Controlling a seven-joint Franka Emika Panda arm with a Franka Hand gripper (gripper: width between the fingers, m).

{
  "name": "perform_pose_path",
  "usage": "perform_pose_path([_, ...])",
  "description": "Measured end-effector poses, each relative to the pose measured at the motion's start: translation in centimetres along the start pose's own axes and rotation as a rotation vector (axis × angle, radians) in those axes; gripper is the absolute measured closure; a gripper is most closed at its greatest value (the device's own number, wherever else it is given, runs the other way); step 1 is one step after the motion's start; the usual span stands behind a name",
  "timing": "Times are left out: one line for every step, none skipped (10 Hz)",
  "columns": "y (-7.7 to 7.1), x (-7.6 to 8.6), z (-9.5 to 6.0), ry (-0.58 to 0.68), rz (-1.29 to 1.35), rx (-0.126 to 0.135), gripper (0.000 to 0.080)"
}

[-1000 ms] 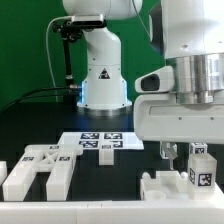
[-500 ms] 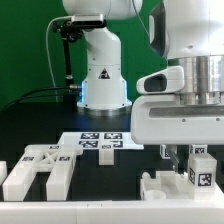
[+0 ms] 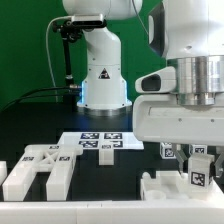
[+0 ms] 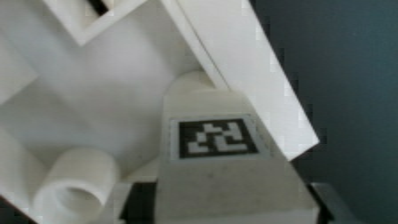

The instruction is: Assemble chair

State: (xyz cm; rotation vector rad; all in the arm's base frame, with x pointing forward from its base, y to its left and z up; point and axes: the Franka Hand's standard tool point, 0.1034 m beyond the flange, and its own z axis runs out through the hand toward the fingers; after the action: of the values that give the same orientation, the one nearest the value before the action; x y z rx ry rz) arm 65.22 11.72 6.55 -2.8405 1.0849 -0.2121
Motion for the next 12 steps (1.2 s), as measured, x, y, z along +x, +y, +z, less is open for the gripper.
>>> perform_pose_path([0.13,-0.04,-0.02,-0.004,0.222,-0.01,0.0512])
perform_pose_path([0.2,-0.19,-0.03,-0.018,0.439,-0.017,0.0512])
perform_pose_path([0.24,-0.23,-0.03,-0.031,0.607,-0.017,0.0512])
perform_pose_path([0.27,-0.22,0.0,-0.049,0.794,-0.014,0.0511])
perform_pose_path([0.2,-0.26,0.02,-0.056,0.932,-0.006,0.0511])
perform_pose_path([0.33,-0.18,0.02,-0.051,0.999,-0.007,0.0511])
perform_pose_path([0.57,-0.06,0.01,-0.049,1.053,-0.012,0.0511])
perform_pose_path([0.71,0.03,0.0,-0.047,1.067,-0.016,0.0511])
perform_pose_path([0.7,-0.06,0.09,-0.048,1.057,-0.017,0.0511])
perform_pose_path([0.69,-0.07,0.09,-0.048,1.056,-0.017,0.0296])
perform_pose_path([0.69,-0.07,0.1,-0.048,1.055,-0.017,0.0296])
perform_pose_path([0.72,0.07,-0.09,-0.047,1.025,-0.013,0.018])
